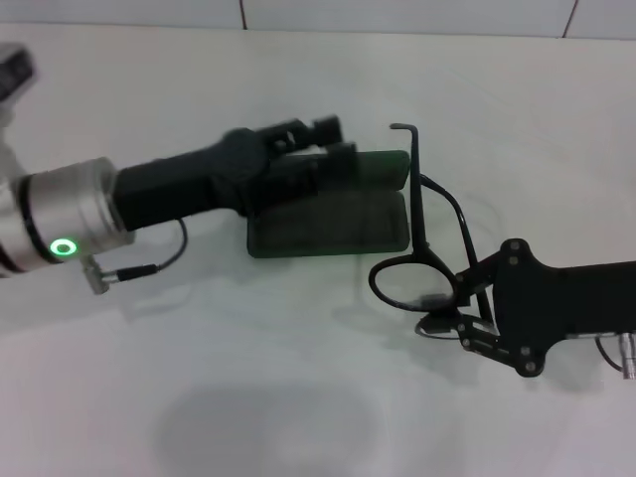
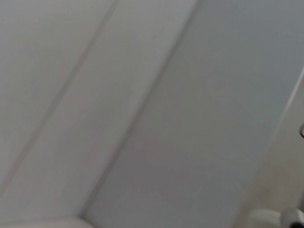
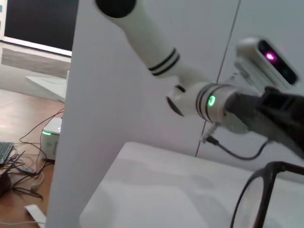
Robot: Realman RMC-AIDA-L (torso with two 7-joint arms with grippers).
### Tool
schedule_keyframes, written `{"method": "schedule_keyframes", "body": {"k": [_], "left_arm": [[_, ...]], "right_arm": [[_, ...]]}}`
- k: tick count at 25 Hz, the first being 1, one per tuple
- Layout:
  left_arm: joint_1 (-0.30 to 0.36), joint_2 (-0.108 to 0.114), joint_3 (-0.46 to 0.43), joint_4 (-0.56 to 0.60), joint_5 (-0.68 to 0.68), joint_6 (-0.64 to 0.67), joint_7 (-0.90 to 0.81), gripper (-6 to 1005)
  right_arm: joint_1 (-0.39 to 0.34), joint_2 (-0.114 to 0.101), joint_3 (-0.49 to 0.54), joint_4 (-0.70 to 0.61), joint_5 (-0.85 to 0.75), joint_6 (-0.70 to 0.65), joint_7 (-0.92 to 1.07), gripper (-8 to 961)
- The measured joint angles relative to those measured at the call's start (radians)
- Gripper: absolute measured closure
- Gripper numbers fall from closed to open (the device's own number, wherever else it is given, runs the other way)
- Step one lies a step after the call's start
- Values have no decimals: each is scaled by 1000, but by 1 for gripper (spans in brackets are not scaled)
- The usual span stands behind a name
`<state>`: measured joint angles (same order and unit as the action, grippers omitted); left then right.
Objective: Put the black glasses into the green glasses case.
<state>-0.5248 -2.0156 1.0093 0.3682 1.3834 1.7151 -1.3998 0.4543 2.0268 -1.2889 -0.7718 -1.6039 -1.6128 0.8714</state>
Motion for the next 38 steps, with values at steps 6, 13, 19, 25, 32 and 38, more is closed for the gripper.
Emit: {"method": "schedule_keyframes", "body": {"k": [6,13,19,25,32,38], "left_arm": [[-49,-10,0,1,98,13,-46,348],[-45,-15,-7,19,91,45,-40,349],[-50,-32,0,48,136,55,-60,349],[-64,-31,0,50,202,32,-136,349],[-84,-33,0,51,238,31,-182,348],[-108,-34,1,49,266,36,-211,348]], "right_arm": [[13,1,-23,16,22,32,-31,846],[10,0,-25,19,22,41,-37,846],[17,1,-63,11,23,70,-41,847],[39,1,-75,8,24,71,-44,847],[41,0,-77,-9,24,74,-53,847],[40,-1,-77,-15,24,71,-76,848]]}}
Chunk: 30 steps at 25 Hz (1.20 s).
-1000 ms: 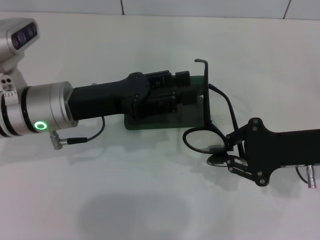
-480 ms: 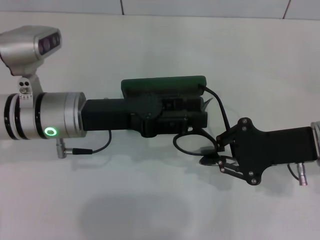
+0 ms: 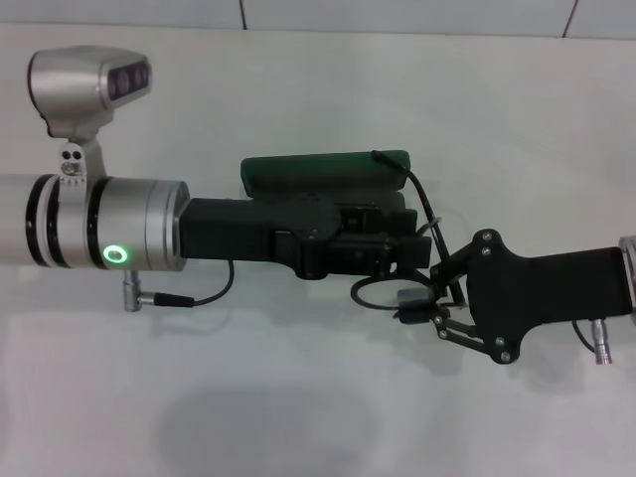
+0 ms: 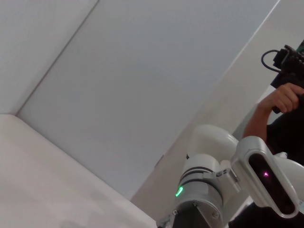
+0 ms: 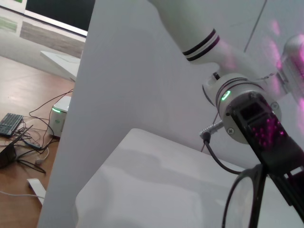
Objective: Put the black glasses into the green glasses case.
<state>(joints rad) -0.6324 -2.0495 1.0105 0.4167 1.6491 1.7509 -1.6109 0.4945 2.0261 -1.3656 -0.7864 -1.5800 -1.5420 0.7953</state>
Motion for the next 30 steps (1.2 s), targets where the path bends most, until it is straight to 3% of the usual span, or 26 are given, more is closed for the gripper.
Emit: {"method": "schedule_keyframes", "body": {"k": [17,30], "left_arm": [[3,-1,-14,2,-18,-30,2,348],[4,4,-13,2,-24,-24,1,349]], "right_arm": [[-17,-1,-5,-1,10,-80,-78,847],[-26,-4,5,-2,17,-18,-81,847]]}}
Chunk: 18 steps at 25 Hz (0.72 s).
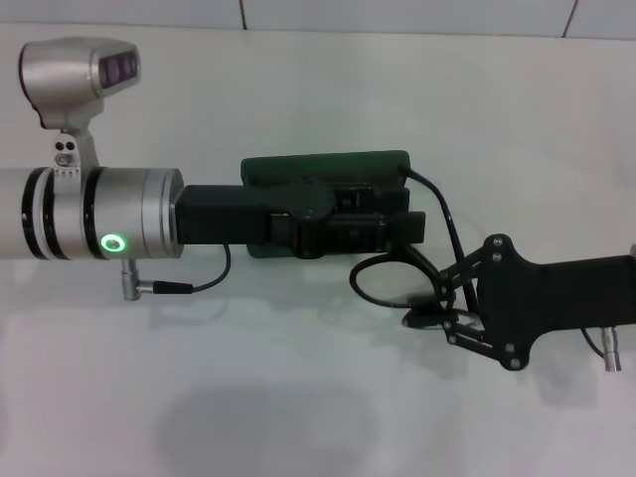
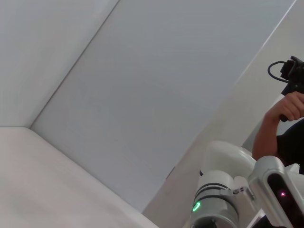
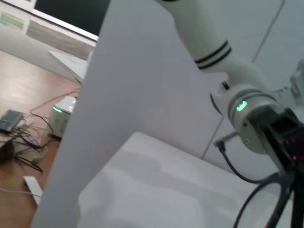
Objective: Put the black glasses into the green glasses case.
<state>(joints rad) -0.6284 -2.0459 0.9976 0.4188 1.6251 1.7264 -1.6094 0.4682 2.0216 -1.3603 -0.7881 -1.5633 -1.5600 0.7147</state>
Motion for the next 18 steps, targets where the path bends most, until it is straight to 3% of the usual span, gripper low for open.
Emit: {"method": "schedule_keyframes", "body": {"k": [18], "left_arm": [[15,1,-1,2,-56,22,3,349]], "right_arm": [[-4,-1,0,9,0,15,-4,847]]}}
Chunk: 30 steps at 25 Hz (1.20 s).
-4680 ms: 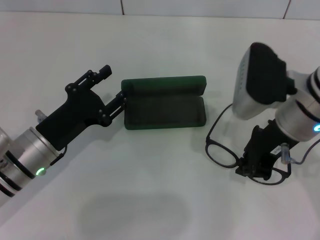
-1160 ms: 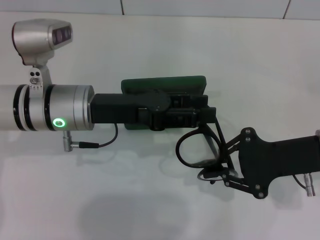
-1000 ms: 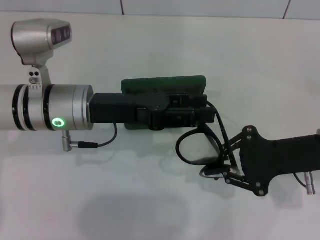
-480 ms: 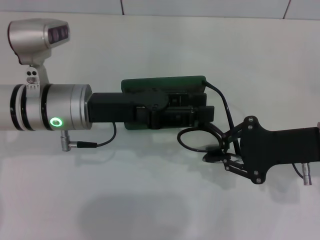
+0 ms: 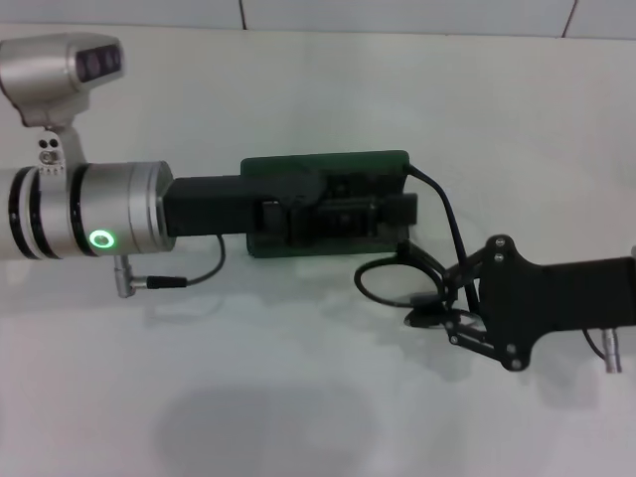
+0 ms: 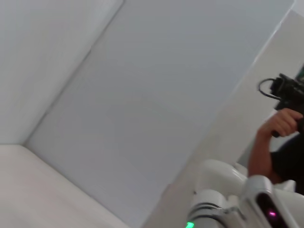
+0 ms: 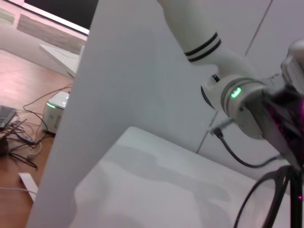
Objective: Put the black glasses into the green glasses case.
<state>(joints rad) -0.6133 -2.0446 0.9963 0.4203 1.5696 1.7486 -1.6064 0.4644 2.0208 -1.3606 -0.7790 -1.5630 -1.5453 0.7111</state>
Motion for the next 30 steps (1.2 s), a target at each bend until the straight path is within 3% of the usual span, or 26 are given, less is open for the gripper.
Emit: {"method": "schedule_keyframes", "body": {"k": [3,6,11,15,21,25,30], "left_arm": [[22,15,-19,0,-5,-45,7,349],[50,28,-45,0,2,-104,22,349],[79,37,-44,0,18,-196,33,349],[65,12,-42,-5,39,-284,34,348],[0,-40,-42,-10,54,-337,61,348],[-54,-48,-42,-48,41,-324,83,348],[-65,-48,-42,-63,10,-265,124,348]], "right_arm": [[-15,-3,12,-10,-1,-50,-19,847],[-54,0,96,-22,11,-148,-77,846],[-99,1,160,22,129,-301,-247,847],[-79,6,137,54,166,-360,-284,848],[72,7,-35,228,267,-344,-285,846],[143,7,-118,305,300,-286,-285,848],[150,7,-175,338,350,-183,-276,847]]}}
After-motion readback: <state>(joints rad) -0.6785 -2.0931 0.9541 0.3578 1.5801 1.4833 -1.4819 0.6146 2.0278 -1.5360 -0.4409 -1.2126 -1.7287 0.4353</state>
